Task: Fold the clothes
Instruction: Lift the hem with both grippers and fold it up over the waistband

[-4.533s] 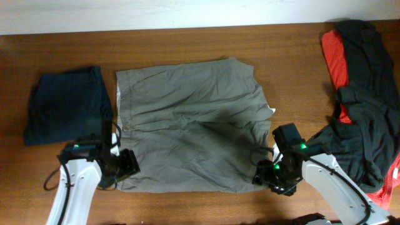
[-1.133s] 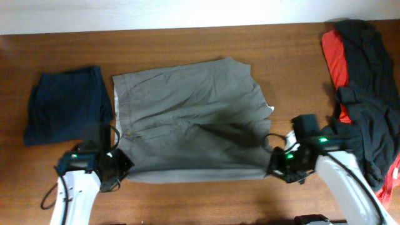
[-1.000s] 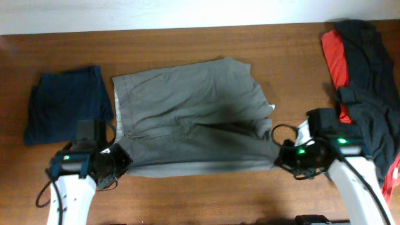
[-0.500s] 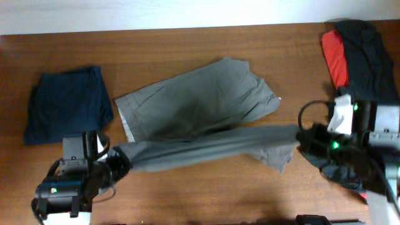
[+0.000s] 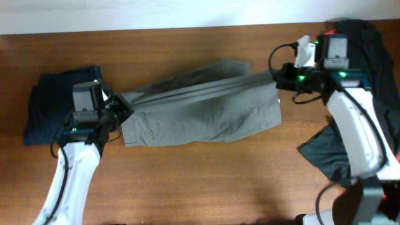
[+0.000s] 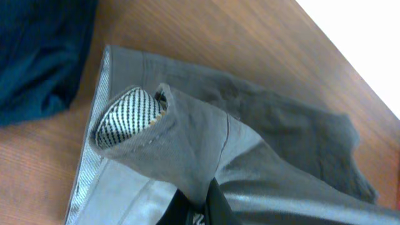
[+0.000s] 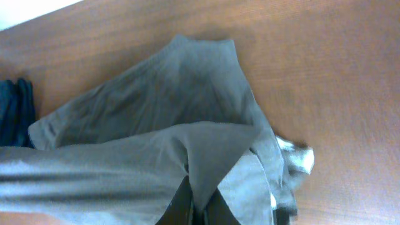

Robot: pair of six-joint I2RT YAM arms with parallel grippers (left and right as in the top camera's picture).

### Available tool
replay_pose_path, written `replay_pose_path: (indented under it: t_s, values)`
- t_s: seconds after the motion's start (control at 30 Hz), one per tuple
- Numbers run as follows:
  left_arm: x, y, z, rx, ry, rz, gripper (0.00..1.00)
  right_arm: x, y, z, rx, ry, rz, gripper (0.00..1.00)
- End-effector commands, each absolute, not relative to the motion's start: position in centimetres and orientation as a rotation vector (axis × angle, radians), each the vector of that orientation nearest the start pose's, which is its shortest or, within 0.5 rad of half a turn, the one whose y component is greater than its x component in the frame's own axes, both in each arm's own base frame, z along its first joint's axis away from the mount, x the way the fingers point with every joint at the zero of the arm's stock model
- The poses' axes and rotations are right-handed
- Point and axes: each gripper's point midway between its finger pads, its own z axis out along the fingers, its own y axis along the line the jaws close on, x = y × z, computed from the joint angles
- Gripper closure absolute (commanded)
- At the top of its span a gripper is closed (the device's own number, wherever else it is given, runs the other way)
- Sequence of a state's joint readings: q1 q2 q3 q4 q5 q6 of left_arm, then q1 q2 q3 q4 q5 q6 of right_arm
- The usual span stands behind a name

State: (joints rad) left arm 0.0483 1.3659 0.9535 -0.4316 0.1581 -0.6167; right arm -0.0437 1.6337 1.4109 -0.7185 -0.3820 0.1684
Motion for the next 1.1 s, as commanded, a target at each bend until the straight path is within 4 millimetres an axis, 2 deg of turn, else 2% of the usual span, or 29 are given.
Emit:
replay_pose_path:
  t_s: [0.0, 0.1, 0.23, 0.3, 0.43, 0.67, 0.7, 0.73, 0.77, 0.8, 0.83, 0.87, 0.9, 1.07]
  values:
    - [38.0, 6.1, 11.5, -0.954, 2.291, -0.112, 1.0, 46.0, 0.0, 20.0, 0.15, 2.406, 0.24, 0.96]
    - [38.1, 6.2, 11.8, -0.974, 2.269, -0.125, 1.0, 46.7, 0.2, 20.8, 0.136, 2.364, 0.24, 0.96]
    - [38.2, 6.9, 15.0, -0.962, 2.181, -0.118, 1.0, 47.2, 0.3, 22.2, 0.128, 2.329, 0.236, 0.96]
    - [38.0, 7.3, 15.5, -0.968, 2.159, -0.093, 1.0, 47.7, 0.5, 22.6, 0.116, 2.306, 0.237, 0.96]
    - [37.8, 8.3, 14.3, -1.001, 2.171, -0.008, 1.0, 49.3, 1.7, 21.8, 0.079, 2.284, 0.247, 0.96]
    - [39.8, 9.8, 10.0, -1.046, 2.178, 0.094, 0.97, 53.3, 4.7, 17.0, -0.015, 2.272, 0.266, 0.96]
    - [40.7, 10.1, 8.5, -1.05, 2.179, 0.106, 0.92, 54.8, 5.5, 15.3, -0.032, 2.251, 0.272, 0.85]
    - [40.8, 10.1, 8.1, -1.05, 2.184, 0.107, 0.81, 55.3, 5.7, 14.8, -0.037, 2.243, 0.275, 0.69]
    - [40.8, 10.0, 7.7, -1.051, 2.194, 0.105, 0.57, 55.7, 5.8, 14.3, -0.038, 2.237, 0.275, 0.46]
    - [40.8, 9.9, 7.3, -1.048, 2.21, 0.103, 0.35, 56.0, 5.8, 13.9, -0.038, 2.233, 0.276, 0.29]
    - [40.7, 9.7, 7.2, -1.033, 2.228, 0.096, 0.19, 56.0, 5.7, 13.8, -0.037, 2.235, 0.274, 0.08]
    - [40.5, 9.5, 6.9, -1.015, 2.252, 0.094, 0.08, 55.9, 5.5, 13.6, -0.031, 2.245, 0.27, 0.01]
    - [40.3, 9.2, 6.9, -1.005, 2.275, 0.087, 0.04, 55.6, 5.1, 13.7, -0.023, 2.254, 0.267, 0.01]
    - [39.6, 7.5, 8.3, -0.924, 2.387, 0.01, 0.01, 52.8, 2.2, 13.7, 0.062, 2.364, 0.261, 0.01]
